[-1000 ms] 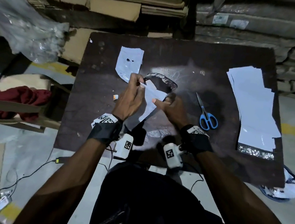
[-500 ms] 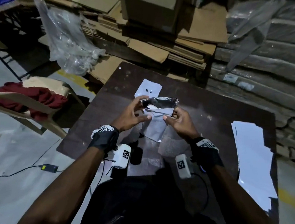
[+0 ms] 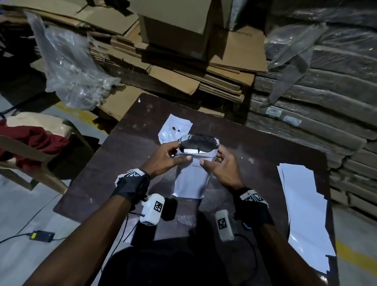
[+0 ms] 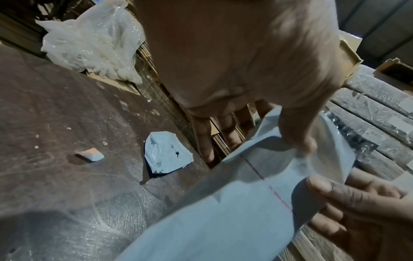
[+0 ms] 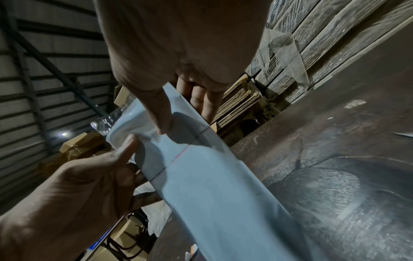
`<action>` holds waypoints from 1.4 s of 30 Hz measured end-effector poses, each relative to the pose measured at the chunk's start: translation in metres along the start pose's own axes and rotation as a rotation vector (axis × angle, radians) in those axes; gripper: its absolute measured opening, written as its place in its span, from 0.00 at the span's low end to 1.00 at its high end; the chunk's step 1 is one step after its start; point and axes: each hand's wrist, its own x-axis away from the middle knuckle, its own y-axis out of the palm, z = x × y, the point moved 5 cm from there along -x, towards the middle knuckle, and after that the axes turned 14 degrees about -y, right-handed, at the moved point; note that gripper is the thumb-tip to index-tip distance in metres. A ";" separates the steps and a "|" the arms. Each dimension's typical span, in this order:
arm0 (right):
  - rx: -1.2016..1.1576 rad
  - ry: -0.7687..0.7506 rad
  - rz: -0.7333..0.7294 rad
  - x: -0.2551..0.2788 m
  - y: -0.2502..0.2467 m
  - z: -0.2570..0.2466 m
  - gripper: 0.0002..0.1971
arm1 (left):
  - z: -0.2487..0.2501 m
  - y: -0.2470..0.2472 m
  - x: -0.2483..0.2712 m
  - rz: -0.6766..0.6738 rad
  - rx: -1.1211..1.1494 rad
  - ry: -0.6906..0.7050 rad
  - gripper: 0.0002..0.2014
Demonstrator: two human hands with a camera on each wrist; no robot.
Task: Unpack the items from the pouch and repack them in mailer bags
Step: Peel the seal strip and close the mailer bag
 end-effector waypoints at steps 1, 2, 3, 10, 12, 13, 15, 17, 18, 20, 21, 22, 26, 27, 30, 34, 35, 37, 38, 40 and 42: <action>0.005 0.005 0.006 0.001 -0.002 0.001 0.18 | -0.002 -0.001 -0.001 -0.002 0.033 -0.012 0.09; 0.002 0.008 0.017 0.002 -0.003 0.002 0.16 | -0.003 -0.002 -0.001 -0.005 0.072 -0.029 0.09; 0.003 0.011 0.031 0.002 -0.005 0.001 0.15 | -0.004 -0.003 -0.001 -0.014 0.120 -0.051 0.09; -0.007 0.019 0.032 0.002 -0.009 0.000 0.09 | 0.010 0.002 0.001 -0.117 0.096 -0.067 0.09; -0.025 0.027 0.075 0.003 -0.010 -0.001 0.09 | 0.016 0.000 0.000 -0.081 0.091 -0.041 0.03; -0.034 0.023 0.094 0.004 -0.010 -0.003 0.09 | 0.018 -0.001 0.000 -0.073 0.122 -0.046 0.06; -0.049 0.027 0.118 0.008 -0.009 -0.003 0.09 | 0.022 -0.003 -0.001 -0.076 0.129 -0.031 0.15; -0.074 0.045 0.130 0.013 -0.009 -0.002 0.08 | 0.024 -0.004 -0.002 -0.098 0.086 -0.018 0.16; -0.089 0.060 0.141 0.014 -0.009 0.000 0.06 | 0.024 -0.004 -0.003 -0.116 0.075 -0.018 0.12; -0.115 0.084 0.189 0.017 -0.012 0.000 0.03 | 0.024 -0.008 -0.005 -0.103 0.076 -0.018 0.13; -0.132 0.094 0.223 0.017 -0.014 -0.001 0.02 | 0.023 -0.010 -0.006 -0.089 0.088 -0.027 0.15; -0.149 0.108 0.255 0.018 -0.016 -0.003 0.02 | 0.021 -0.012 -0.007 -0.080 0.112 -0.034 0.16; -0.108 0.118 0.281 0.013 -0.021 -0.006 0.07 | 0.020 -0.013 -0.007 -0.064 0.191 -0.030 0.04; -0.084 0.109 0.271 0.011 -0.022 -0.006 0.08 | 0.023 -0.011 -0.005 -0.068 0.192 -0.001 0.07; -0.077 0.071 0.216 0.008 -0.019 -0.010 0.03 | 0.036 -0.002 0.001 -0.059 0.113 0.102 0.16; -0.013 0.063 0.234 0.003 -0.020 -0.011 0.09 | 0.039 -0.001 -0.001 0.014 0.040 0.111 0.08; -0.005 0.077 0.257 0.002 -0.022 -0.010 0.10 | 0.035 -0.002 -0.002 0.009 0.036 0.093 0.11; -0.016 0.094 0.297 0.002 -0.025 -0.008 0.10 | 0.033 -0.003 -0.003 -0.014 0.043 0.057 0.15; -0.033 0.097 0.307 0.002 -0.027 -0.009 0.08 | 0.034 -0.003 -0.003 -0.045 0.074 0.045 0.14; -0.075 0.103 0.322 0.004 -0.030 -0.013 0.09 | 0.030 -0.002 -0.005 -0.087 0.150 -0.012 0.12; -0.077 0.108 0.323 0.004 -0.031 -0.013 0.12 | 0.023 0.001 -0.009 -0.108 0.187 -0.069 0.10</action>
